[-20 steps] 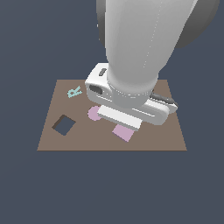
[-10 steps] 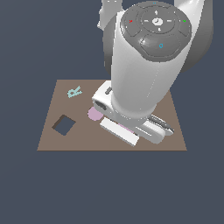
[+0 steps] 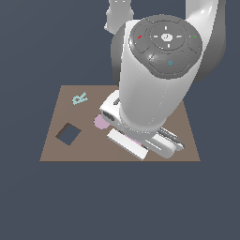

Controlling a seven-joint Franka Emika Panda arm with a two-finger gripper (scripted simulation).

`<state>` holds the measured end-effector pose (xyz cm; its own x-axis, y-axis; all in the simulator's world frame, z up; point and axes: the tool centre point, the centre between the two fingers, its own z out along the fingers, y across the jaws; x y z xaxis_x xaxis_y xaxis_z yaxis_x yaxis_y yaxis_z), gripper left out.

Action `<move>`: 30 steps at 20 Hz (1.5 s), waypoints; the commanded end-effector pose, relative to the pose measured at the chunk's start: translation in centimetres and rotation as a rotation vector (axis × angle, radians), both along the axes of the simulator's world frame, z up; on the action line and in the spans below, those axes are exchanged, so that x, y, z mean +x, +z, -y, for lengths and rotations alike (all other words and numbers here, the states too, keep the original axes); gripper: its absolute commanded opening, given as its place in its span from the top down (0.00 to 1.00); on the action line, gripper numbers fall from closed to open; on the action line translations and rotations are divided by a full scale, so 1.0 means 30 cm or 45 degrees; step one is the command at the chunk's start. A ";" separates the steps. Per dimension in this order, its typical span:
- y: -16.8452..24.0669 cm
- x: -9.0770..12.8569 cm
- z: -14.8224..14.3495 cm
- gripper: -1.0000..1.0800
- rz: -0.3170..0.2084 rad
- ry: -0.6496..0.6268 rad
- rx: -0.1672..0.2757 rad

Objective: Insert a designated object into the corresponding slot on a board.

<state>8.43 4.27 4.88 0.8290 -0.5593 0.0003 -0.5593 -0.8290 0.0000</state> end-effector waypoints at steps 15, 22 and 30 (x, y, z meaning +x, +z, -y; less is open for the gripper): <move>-0.063 0.001 0.001 1.00 0.000 -0.004 0.000; -0.060 -0.001 0.000 1.00 0.000 0.003 0.001; -0.058 -0.029 0.020 1.00 0.000 0.092 0.001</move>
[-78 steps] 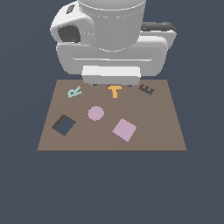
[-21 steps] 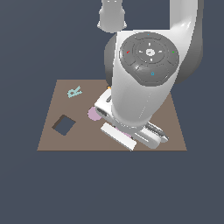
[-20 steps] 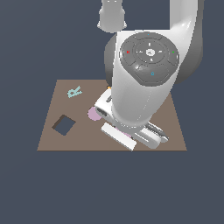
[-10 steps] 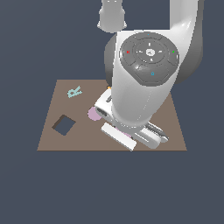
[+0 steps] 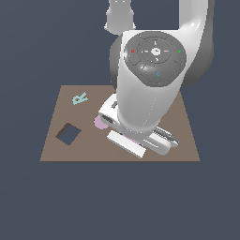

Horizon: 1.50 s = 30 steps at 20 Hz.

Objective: Insert a designated object into the corresponding slot on a board.

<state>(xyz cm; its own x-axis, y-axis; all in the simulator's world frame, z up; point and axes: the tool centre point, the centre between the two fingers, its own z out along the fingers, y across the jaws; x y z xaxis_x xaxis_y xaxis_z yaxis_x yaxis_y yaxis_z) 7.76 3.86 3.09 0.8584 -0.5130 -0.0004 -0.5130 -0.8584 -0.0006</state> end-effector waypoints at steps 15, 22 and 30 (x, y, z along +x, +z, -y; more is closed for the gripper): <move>0.009 -0.119 0.128 1.00 0.001 0.452 -0.001; 0.013 -0.169 0.232 1.00 0.001 0.743 -0.001; 0.019 -0.193 0.361 1.00 0.001 1.072 -0.002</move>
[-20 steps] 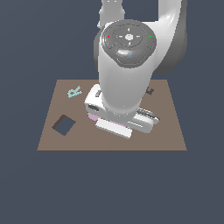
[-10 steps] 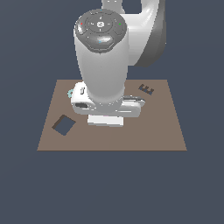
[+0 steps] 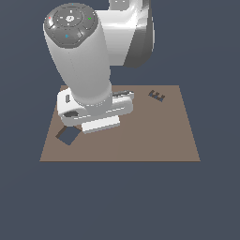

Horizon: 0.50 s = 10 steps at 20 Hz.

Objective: Insert a designated object into the corresponding slot on a board.

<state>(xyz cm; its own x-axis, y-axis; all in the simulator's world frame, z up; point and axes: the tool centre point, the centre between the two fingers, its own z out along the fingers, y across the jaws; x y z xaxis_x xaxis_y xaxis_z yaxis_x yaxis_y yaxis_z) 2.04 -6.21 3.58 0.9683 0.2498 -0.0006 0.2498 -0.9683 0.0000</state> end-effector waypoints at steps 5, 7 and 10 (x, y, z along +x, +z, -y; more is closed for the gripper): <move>0.006 0.001 0.108 1.00 0.001 0.268 -0.001; 0.007 0.006 0.141 1.00 0.001 0.349 -0.001; 0.009 0.018 0.189 1.00 0.001 0.471 -0.001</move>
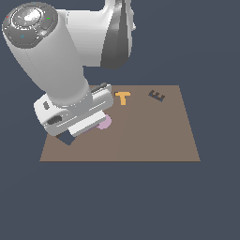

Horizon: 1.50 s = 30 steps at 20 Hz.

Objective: Insert a designated object into the corresponding slot on a board.

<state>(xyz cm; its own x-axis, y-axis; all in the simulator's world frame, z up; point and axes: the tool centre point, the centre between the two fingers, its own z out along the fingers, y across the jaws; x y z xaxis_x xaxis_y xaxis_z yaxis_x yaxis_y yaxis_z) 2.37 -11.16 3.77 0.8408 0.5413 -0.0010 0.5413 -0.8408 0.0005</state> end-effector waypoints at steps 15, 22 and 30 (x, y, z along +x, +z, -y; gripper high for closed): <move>0.009 0.088 0.178 1.00 0.000 0.491 -0.001; 0.010 0.115 0.205 1.00 0.000 0.583 -0.001; 0.010 0.121 0.207 1.00 0.000 0.599 -0.001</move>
<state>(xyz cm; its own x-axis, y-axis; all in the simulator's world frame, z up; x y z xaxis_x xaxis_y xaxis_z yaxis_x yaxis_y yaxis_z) 5.97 -17.40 4.03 0.5041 0.8637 -0.0021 0.8637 -0.5041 0.0000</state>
